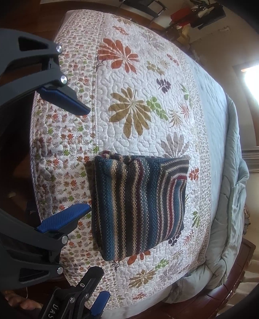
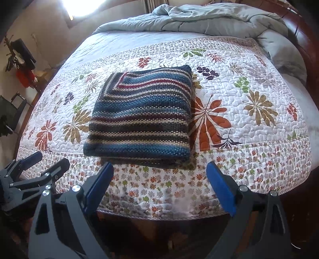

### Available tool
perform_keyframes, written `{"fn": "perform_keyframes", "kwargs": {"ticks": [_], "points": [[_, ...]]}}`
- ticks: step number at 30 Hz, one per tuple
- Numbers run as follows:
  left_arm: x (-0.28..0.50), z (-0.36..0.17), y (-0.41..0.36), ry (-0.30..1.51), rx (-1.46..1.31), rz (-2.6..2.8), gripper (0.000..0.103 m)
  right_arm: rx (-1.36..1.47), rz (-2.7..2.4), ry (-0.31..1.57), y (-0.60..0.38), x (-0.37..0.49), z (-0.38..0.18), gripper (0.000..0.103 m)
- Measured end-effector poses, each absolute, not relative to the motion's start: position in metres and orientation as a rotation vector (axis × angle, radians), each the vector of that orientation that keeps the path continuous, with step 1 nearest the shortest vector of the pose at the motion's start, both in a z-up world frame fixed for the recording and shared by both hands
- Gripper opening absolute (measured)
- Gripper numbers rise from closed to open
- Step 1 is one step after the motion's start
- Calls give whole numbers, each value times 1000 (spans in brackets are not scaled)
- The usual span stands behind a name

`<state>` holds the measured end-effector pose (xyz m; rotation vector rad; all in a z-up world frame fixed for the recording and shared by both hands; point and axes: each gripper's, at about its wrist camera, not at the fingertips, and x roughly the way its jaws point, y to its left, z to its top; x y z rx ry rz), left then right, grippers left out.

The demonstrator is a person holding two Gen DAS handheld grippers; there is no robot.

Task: Fold small clothes

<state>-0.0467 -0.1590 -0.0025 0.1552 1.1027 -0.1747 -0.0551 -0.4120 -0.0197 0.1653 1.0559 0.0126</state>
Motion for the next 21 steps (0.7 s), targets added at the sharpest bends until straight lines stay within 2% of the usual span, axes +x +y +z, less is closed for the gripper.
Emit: {"fn": "perform_keyframes", "kwargs": {"ticks": [21], "points": [[-45, -9, -159, 1112, 159, -179, 90, 192, 23, 1066, -412, -52, -22, 94]]}}
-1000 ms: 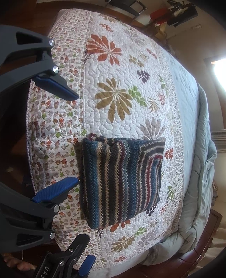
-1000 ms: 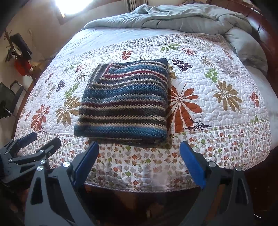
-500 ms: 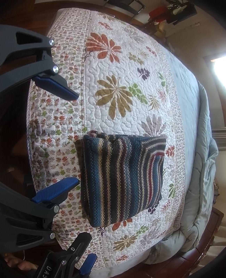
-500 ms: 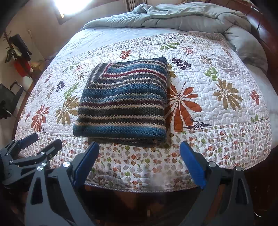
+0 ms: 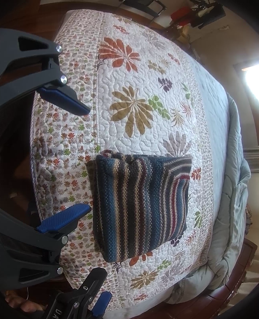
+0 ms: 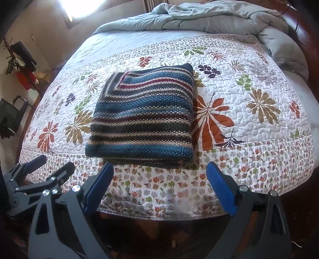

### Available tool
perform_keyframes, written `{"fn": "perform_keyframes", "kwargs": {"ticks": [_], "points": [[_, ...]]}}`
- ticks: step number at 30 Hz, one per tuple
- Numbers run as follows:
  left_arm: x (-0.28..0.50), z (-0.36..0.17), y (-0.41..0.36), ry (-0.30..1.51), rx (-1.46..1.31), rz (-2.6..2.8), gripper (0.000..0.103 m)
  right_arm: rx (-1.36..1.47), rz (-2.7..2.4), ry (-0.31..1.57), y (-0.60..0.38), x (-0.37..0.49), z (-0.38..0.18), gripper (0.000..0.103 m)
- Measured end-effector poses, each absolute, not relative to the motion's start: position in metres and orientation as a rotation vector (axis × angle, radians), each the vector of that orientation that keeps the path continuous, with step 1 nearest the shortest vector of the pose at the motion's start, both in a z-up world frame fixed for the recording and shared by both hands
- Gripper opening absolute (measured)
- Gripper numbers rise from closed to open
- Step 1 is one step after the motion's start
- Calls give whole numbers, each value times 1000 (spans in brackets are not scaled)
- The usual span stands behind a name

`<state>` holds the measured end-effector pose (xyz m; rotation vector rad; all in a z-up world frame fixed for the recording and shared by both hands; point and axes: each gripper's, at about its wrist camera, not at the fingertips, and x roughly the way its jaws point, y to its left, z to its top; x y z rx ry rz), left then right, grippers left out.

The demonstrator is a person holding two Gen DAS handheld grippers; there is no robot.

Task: Fold small clothes

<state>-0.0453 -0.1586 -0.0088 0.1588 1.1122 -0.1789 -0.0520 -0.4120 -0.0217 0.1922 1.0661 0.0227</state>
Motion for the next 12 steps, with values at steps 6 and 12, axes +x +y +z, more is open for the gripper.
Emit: {"fn": "perform_keyframes", "kwargs": {"ticks": [6, 12], "points": [[-45, -9, -159, 1123, 161, -184, 91, 215, 27, 1073, -414, -52, -23, 94], [-45, -10, -160, 1130, 159, -187, 91, 216, 27, 1073, -414, -51, -23, 94]]}}
